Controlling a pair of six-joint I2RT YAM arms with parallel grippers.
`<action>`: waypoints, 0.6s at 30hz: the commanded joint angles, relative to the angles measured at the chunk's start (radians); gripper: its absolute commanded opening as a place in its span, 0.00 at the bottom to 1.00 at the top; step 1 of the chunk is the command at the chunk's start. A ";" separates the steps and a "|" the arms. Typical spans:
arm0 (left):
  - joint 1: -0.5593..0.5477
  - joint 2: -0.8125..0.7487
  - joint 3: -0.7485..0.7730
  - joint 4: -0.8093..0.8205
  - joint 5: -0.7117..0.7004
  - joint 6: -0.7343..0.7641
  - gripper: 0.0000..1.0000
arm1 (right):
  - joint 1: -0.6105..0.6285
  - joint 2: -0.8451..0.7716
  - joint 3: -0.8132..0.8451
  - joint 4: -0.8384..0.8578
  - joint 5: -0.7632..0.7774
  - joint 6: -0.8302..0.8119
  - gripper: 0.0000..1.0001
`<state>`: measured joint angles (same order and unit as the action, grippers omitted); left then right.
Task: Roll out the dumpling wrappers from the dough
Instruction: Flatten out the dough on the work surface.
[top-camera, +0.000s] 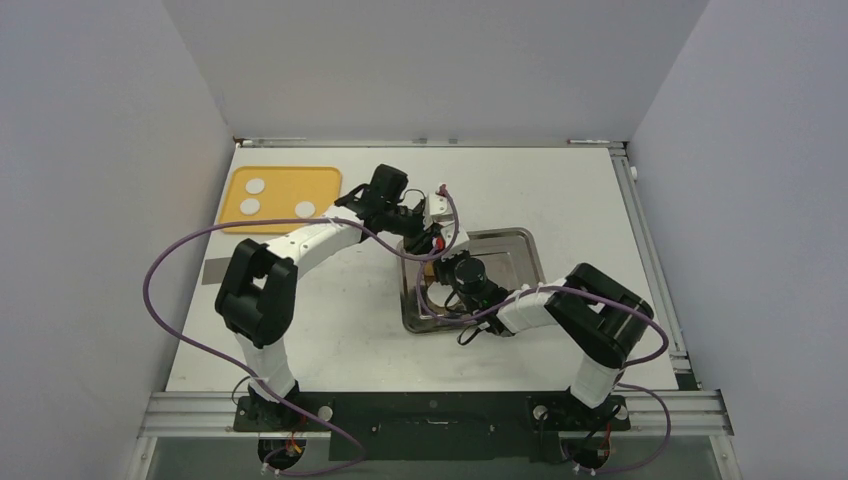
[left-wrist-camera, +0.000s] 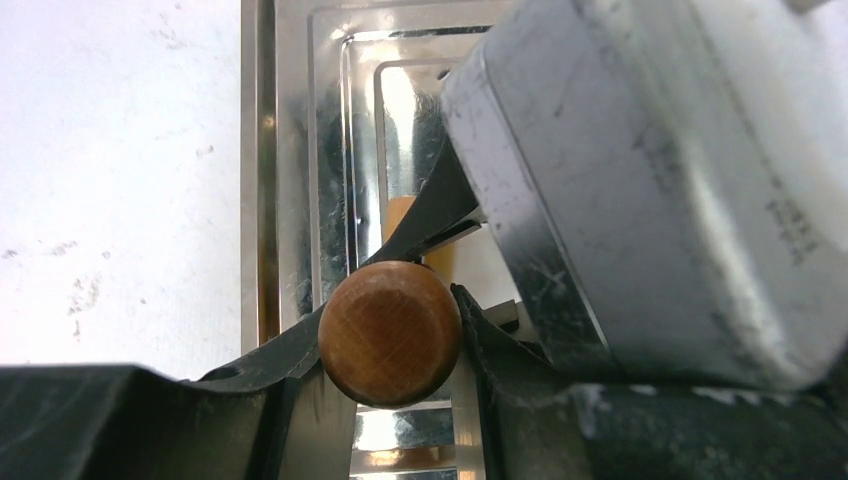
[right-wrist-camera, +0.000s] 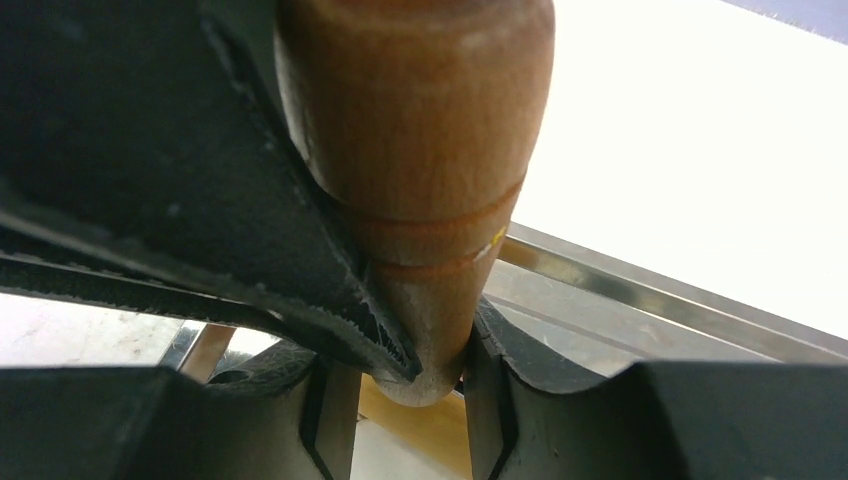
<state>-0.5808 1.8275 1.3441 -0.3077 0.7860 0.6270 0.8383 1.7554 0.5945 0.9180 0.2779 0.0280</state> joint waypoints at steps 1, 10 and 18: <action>-0.117 -0.012 0.077 -0.236 -0.031 0.012 0.00 | 0.053 -0.029 0.100 -0.352 0.012 -0.097 0.08; -0.146 -0.060 0.261 -0.466 0.016 0.084 0.00 | 0.089 -0.151 0.156 -0.321 0.006 -0.148 0.08; -0.172 -0.031 0.075 -0.319 0.033 0.064 0.00 | 0.099 -0.101 0.019 -0.266 -0.007 -0.134 0.08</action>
<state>-0.5957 1.7596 1.4963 -0.6174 0.7475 0.6964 0.9058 1.5932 0.6338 0.7475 0.3428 0.0753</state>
